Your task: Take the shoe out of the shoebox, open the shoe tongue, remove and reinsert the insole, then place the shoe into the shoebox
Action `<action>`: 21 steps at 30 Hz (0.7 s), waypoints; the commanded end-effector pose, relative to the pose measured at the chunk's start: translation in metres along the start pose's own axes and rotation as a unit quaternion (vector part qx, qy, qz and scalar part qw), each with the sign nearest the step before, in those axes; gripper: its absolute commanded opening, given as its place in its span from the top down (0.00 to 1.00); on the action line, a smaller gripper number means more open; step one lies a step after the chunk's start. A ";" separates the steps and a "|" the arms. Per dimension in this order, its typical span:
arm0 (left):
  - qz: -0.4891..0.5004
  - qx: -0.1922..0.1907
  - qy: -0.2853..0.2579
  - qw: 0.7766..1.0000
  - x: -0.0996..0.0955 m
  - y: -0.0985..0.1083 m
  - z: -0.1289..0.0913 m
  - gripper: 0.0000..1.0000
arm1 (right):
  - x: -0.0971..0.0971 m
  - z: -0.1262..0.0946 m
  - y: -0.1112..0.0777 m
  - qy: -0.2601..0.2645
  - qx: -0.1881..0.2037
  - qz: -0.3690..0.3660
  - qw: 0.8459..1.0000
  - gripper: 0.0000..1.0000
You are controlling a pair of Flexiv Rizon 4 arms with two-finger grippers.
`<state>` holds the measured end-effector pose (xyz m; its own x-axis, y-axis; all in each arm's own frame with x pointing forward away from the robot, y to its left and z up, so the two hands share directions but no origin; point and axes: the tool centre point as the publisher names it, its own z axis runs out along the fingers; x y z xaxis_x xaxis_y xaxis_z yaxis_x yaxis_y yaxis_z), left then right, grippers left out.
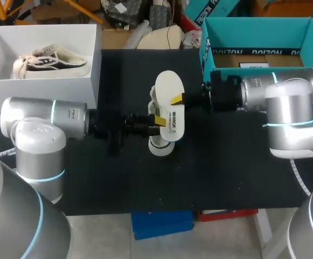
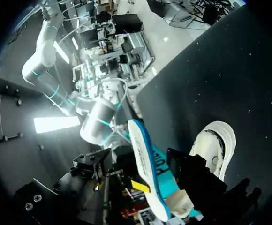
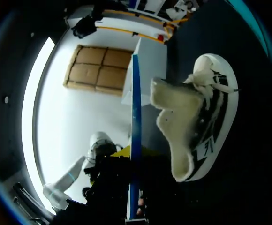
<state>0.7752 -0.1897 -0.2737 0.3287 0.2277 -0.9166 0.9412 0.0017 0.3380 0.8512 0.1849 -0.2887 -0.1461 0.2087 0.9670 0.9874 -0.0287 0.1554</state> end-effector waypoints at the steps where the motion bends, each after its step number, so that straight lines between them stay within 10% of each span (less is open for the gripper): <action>1: 0.152 0.050 0.453 0.877 -0.028 -0.004 -0.033 0.00 | 0.001 0.000 0.000 -0.002 0.000 0.000 1.000 1.00; 21: 0.195 0.043 0.632 0.749 -0.048 -0.007 -0.036 0.00 | 0.001 0.000 0.000 -0.002 0.000 0.000 1.000 1.00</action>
<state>0.7469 -0.1611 -0.2277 0.4803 0.6032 -0.6367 0.8586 -0.1749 0.4819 0.8510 0.1847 -0.2887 -0.1466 0.2085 0.9670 0.9873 -0.0290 0.1560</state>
